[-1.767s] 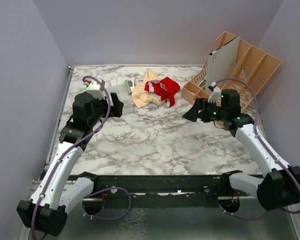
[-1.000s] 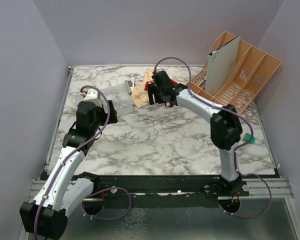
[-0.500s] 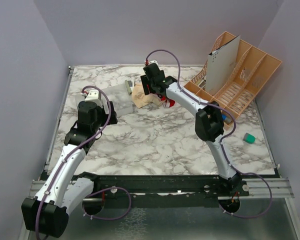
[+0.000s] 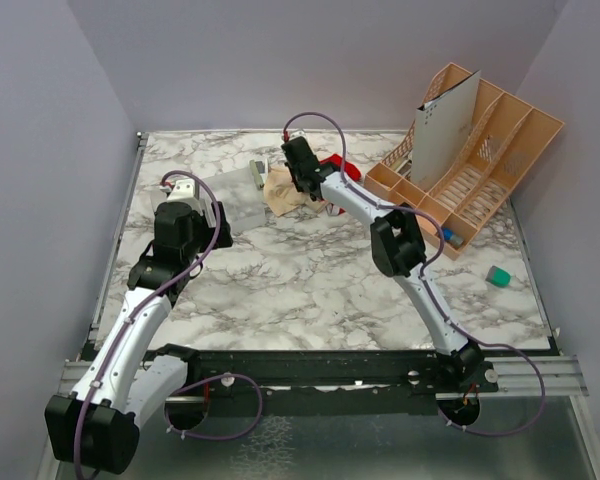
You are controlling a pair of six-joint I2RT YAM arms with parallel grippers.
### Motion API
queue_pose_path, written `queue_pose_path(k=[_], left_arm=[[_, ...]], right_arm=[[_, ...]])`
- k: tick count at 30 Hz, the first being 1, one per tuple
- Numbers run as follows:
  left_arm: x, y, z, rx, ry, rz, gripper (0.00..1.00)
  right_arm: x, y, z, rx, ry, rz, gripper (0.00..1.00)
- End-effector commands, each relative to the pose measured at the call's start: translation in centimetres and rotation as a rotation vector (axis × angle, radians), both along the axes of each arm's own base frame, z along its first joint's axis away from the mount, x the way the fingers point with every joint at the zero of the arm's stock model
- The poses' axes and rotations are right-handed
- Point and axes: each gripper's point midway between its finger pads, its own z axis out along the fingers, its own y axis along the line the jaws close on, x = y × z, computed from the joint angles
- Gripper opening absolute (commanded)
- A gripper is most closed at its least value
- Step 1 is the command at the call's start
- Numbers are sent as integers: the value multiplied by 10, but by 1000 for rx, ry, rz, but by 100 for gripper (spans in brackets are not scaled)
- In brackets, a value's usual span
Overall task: Roll the underwear
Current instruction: Pick up the underwear from the center of the board.
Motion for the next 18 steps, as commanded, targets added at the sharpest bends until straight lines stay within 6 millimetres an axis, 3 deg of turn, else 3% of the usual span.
queue_pose_path(k=[1, 4, 10, 13, 18], left_arm=[[1, 4, 3, 4, 0, 10, 99], [1, 5, 2, 4, 3, 14, 99], [2, 3, 0, -2, 12, 7, 99], [1, 2, 0, -8, 11, -2, 99], [-1, -15, 8, -53, -21, -93, 99]], right_arm=[[26, -7, 38, 5, -118, -22, 17], [28, -7, 85, 26, -189, -4, 1], [14, -37, 218, 17, -387, -25, 0], [-12, -54, 271, 39, -427, -17, 0], [-73, -72, 337, 187, -463, 55, 0]])
